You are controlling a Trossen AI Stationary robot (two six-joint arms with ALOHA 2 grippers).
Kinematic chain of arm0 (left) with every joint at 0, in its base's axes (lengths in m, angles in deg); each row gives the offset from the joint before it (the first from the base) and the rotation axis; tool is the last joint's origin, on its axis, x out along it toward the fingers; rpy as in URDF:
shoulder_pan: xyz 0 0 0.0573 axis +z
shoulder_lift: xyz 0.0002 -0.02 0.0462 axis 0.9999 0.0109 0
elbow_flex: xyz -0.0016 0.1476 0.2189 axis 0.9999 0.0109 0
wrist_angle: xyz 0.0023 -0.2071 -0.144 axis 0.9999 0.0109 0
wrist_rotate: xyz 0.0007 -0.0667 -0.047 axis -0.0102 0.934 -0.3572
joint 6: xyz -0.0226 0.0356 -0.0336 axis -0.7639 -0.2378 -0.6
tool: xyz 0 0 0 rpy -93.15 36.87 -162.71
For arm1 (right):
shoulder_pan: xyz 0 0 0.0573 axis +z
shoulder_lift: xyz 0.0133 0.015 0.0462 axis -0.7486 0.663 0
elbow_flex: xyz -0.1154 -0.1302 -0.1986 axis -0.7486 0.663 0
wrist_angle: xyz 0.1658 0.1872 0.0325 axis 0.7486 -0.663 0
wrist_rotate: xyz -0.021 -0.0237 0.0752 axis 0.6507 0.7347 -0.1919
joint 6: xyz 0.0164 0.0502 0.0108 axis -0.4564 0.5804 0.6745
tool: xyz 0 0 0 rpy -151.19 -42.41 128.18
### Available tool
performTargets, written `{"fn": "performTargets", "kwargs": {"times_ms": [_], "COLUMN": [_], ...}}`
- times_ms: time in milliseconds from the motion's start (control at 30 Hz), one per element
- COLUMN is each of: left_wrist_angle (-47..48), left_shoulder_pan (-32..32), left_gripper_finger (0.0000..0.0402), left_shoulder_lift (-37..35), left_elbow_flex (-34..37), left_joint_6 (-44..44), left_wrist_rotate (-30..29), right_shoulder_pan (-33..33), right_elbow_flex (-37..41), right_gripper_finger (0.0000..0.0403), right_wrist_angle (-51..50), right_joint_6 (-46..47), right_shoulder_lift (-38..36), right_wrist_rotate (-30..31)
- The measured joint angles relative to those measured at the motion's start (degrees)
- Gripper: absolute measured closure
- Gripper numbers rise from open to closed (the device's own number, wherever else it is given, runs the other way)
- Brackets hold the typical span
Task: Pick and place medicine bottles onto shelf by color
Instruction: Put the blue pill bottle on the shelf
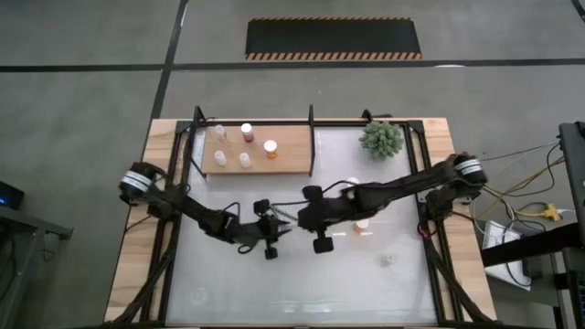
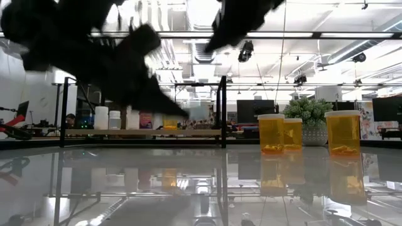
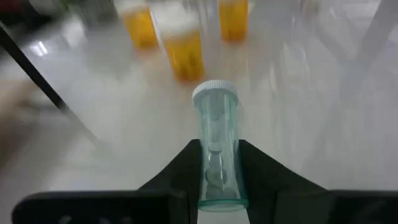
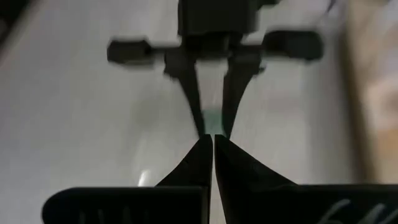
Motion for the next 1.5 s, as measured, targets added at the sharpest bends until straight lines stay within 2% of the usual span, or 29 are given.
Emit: {"fn": "performTargets", "kwargs": {"times_ms": [133,267,367,533,733,833,933,1133,1500], "left_wrist_angle": [-1.9,-6.6,-6.7,-7.3,-8.0,-10.0,-10.9,-10.7,-9.5], "left_shoulder_pan": [-2.1,-4.3,-5.3,-5.5,-5.4,-5.3,-5.2,-5.2,-5.2], "left_gripper_finger": [0.0325,0.0325,0.0330,0.0331,0.0331,0.0331,0.0331,0.0331,0.0331], "left_shoulder_lift": [-6.9,-13.0,-15.9,-17.4,-16.2,-15.6,-15.2,-15.1,-15.1], "left_elbow_flex": [0.2,0.7,0.7,0.7,0.3,0.3,0.1,0.4,0.5], "left_joint_6": [8.2,16.3,18.9,19.7,20.8,20.8,21.1,21.0,21.0], "left_wrist_rotate": [-5.1,-6.1,-6.0,-6.1,-6.2,-6.6,-6.9,-7.5,-7.5], "right_shoulder_pan": [0.0,0.0,0.0,0.1,0.2,0.2,0.2,0.2,0.2], "right_elbow_flex": [9.3,18.4,22.9,25.9,25.9,24.7,23.4,19.9,18.3], "right_gripper_finger": [0.0394,0.0392,0.0374,0.0292,0.0175,0.0134,0.0111,0.0118,0.0186], "right_wrist_angle": [15.6,30.8,37.0,41.2,43.3,43.6,43.8,44.0,41.6], "right_joint_6": [-3.8,-5.5,-6.4,-6.2,-7.8,-8.0,-8.2,-9.2,-9.5], "right_shoulder_lift": [-8.6,-15.4,-18.5,-19.5,-15.6,-13.6,-10.9,-7.5,-7.0], "right_wrist_rotate": [0.0,-0.3,-1.2,-2.1,-1.9,-1.8,-1.8,-1.8,-1.8]}}
